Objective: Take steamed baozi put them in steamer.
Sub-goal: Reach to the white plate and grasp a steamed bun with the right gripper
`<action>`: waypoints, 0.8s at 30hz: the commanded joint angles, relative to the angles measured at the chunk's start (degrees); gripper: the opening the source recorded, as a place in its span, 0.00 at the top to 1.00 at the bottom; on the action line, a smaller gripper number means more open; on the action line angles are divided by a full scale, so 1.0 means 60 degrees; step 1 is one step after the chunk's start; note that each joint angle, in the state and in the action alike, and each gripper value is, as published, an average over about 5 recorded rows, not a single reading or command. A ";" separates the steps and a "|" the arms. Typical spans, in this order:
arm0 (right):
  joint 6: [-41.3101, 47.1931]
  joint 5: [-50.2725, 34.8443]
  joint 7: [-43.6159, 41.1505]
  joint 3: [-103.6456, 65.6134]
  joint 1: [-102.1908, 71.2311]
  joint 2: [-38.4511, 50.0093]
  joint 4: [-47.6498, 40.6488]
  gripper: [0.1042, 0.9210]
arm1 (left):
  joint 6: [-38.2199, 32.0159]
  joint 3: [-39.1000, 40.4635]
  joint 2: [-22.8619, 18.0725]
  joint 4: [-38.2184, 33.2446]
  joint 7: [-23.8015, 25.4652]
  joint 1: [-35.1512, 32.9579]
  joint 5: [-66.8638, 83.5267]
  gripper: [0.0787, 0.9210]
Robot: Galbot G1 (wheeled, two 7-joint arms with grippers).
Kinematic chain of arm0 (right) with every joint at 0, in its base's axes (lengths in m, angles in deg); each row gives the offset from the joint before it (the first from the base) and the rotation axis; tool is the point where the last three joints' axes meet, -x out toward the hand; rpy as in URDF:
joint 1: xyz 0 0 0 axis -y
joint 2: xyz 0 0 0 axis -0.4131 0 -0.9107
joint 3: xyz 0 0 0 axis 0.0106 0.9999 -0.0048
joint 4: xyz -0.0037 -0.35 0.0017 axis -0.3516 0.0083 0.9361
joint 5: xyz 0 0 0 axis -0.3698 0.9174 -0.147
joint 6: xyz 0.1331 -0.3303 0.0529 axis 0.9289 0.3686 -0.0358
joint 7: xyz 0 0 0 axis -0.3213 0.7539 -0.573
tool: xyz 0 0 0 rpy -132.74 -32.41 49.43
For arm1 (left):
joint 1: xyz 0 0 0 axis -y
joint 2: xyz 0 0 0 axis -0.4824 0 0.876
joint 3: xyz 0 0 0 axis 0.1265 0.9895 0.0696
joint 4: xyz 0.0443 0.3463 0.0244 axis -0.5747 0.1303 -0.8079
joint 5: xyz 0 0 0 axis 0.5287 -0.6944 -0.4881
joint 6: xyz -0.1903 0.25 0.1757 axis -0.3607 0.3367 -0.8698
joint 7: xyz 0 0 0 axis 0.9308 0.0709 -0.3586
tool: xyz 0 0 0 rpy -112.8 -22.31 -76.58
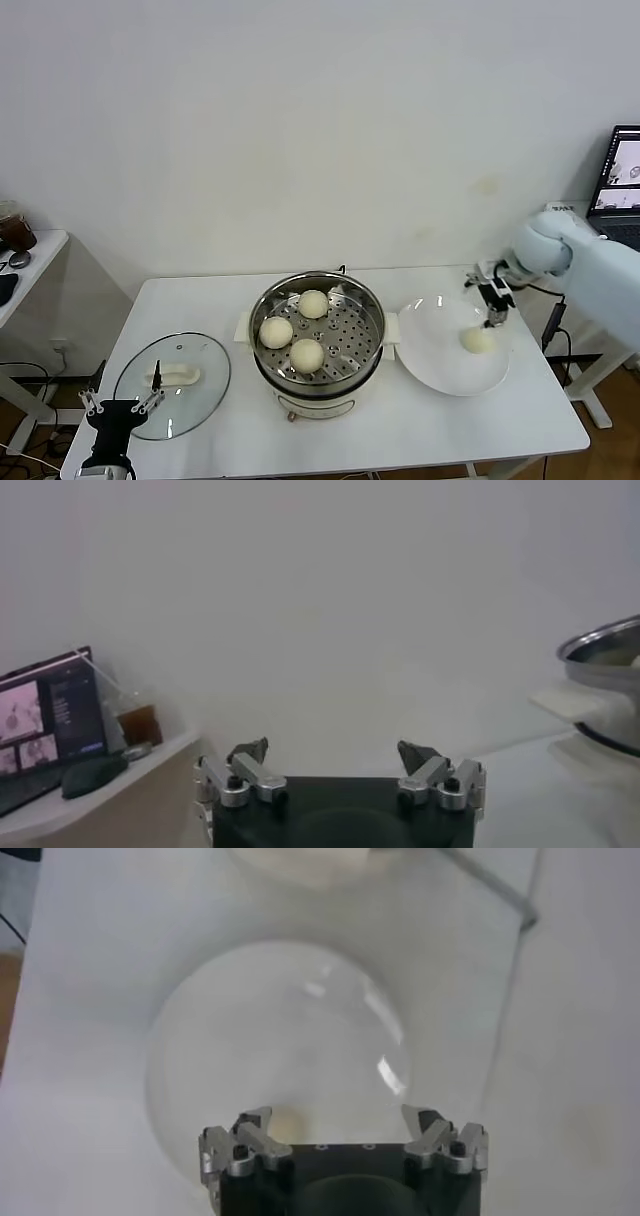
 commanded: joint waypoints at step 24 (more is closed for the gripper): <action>-0.0533 0.2323 0.0372 -0.2723 -0.2611 -0.2093 -0.3187 0.12 | -0.0035 -0.0163 -0.0074 0.0003 -0.0006 -0.0130 0.0017 0.12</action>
